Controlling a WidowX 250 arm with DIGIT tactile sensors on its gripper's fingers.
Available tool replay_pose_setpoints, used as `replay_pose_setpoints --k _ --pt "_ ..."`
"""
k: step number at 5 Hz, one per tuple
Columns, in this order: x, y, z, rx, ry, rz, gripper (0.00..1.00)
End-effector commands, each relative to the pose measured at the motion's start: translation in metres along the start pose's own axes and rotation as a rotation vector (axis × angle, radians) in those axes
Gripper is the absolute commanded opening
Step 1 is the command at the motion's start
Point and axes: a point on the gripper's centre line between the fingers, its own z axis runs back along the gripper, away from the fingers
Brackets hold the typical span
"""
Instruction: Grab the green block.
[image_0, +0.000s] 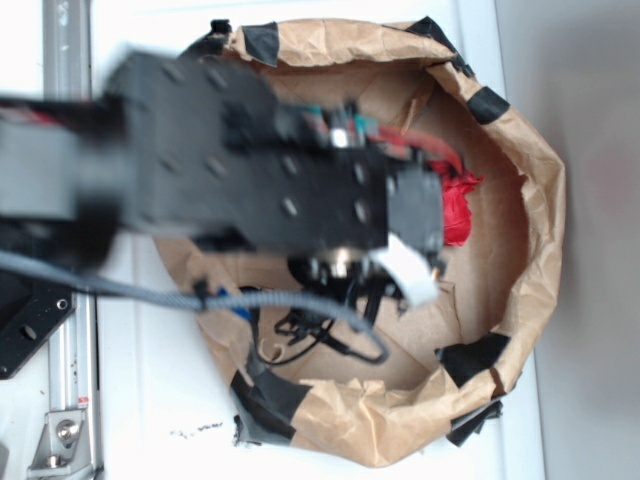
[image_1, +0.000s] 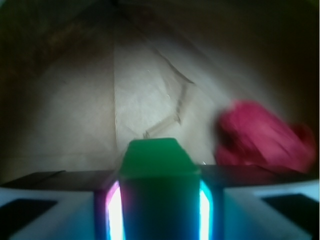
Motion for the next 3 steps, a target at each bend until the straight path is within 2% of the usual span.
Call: replay_pose_setpoints --k 1,2,3 --pt "0.017 0.009 0.062 0.167 0.045 0.483 0.0" --pt "0.022 0.01 0.057 0.114 0.077 0.73 0.0" --pt "0.028 0.003 0.046 0.104 0.08 0.771 0.0"
